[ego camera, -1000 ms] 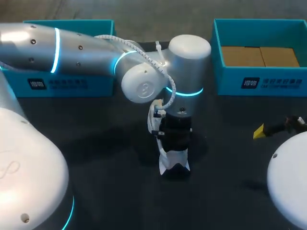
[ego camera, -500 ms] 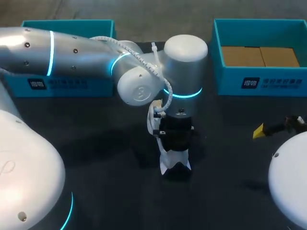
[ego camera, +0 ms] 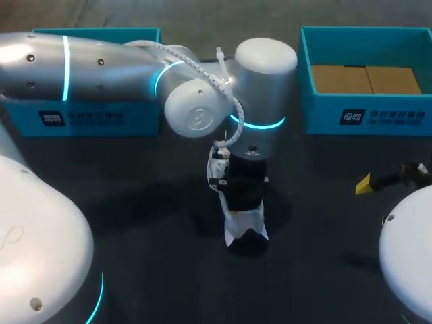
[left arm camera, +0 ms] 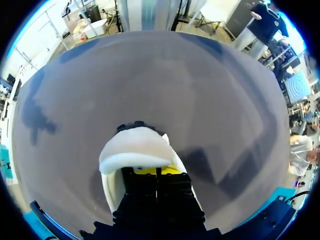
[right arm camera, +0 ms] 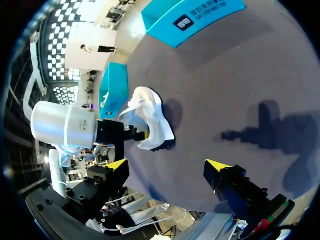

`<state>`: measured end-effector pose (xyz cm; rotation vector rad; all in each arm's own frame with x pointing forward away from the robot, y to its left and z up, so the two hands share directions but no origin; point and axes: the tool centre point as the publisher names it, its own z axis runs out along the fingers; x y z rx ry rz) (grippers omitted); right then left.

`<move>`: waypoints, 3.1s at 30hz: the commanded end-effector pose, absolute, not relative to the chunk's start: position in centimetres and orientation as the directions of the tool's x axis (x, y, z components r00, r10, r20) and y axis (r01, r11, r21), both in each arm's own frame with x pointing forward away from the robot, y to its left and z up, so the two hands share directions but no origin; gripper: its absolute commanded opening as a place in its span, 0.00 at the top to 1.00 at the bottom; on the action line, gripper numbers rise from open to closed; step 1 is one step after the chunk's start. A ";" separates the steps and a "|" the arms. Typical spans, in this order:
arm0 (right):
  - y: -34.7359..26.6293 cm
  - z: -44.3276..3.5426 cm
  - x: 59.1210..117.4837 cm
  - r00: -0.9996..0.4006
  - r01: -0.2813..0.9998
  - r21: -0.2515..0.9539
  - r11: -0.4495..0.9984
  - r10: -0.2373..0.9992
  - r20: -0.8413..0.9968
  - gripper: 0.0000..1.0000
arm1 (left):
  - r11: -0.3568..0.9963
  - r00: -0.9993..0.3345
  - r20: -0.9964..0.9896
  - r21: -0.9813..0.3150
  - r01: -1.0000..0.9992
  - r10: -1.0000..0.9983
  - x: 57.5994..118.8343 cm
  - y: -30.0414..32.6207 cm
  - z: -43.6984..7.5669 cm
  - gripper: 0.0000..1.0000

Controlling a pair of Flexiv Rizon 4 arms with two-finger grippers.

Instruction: Take the shoe out of the shoebox, open the shoe tongue, remove and reinsert the insole, then place the shoe into the shoebox

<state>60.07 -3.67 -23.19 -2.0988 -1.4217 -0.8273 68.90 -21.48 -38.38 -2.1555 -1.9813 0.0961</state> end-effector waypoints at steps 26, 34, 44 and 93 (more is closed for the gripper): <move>-3.8 -22.8 59.2 0.282 0.932 -0.040 -0.360 0.652 0.704 0.00 | -0.053 0.055 0.010 -0.133 0.990 0.998 69.4 -23.0 -38.8 1.00; -3.8 -22.8 59.2 0.282 0.932 -0.040 -0.360 0.652 0.704 0.00 | -0.014 0.009 -0.051 -0.098 0.995 0.999 70.9 -24.2 -39.1 1.00; -3.8 -22.8 59.2 0.282 0.932 -0.040 -0.360 0.652 0.704 0.00 | 0.021 -0.032 -0.091 -0.116 0.993 0.995 70.9 -24.8 -42.3 1.00; -3.8 -22.8 59.2 0.282 0.932 -0.040 -0.360 0.652 0.704 0.00 | 0.038 -0.040 -0.186 -0.013 0.999 0.982 70.4 -22.1 -28.6 0.18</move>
